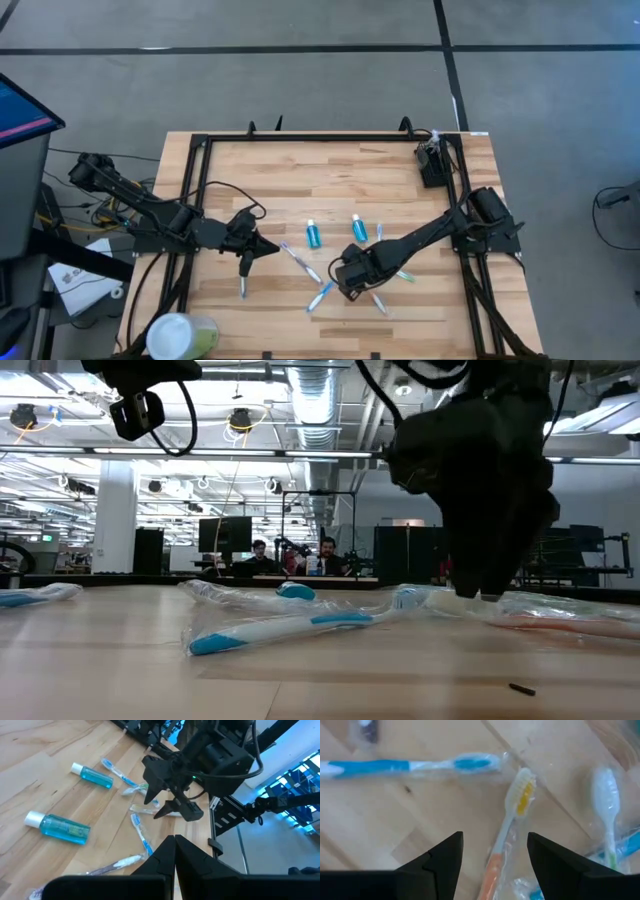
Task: Pick & Place toothbrushing station
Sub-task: Put the orange toothbrush into the right section of wire organizer
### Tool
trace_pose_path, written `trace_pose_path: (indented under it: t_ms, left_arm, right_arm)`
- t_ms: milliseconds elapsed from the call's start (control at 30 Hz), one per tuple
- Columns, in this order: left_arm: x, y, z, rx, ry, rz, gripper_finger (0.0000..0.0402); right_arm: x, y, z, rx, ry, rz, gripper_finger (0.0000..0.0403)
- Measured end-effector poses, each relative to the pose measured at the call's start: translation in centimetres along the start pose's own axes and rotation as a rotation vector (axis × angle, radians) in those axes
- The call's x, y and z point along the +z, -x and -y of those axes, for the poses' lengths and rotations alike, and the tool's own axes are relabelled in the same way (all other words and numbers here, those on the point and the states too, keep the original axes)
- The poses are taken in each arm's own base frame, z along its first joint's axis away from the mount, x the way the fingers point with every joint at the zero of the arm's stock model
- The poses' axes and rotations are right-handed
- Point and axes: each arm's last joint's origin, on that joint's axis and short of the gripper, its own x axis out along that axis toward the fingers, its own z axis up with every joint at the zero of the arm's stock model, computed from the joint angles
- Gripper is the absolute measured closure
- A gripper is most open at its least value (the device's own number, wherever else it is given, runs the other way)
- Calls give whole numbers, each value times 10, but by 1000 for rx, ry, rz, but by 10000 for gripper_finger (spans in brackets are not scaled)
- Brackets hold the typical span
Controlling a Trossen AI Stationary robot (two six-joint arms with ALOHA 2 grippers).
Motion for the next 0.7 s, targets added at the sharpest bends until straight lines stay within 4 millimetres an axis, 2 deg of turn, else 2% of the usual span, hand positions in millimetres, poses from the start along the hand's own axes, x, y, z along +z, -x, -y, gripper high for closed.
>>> trace_pose_path:
  t_ms: [267,500,700]
  left_arm:
    - [0,0,0,-2,-4,-3,400]
    - [0,0,0,-2,-5,-3,400]
    - [0,0,0,-2,-3,-2,400]
  right_arm:
    - [4,0,-1,24,12,13,194]
    - [8,-16,0,-9,32,-8,193]
    - [6,-20,0,-16,47,-30,198]
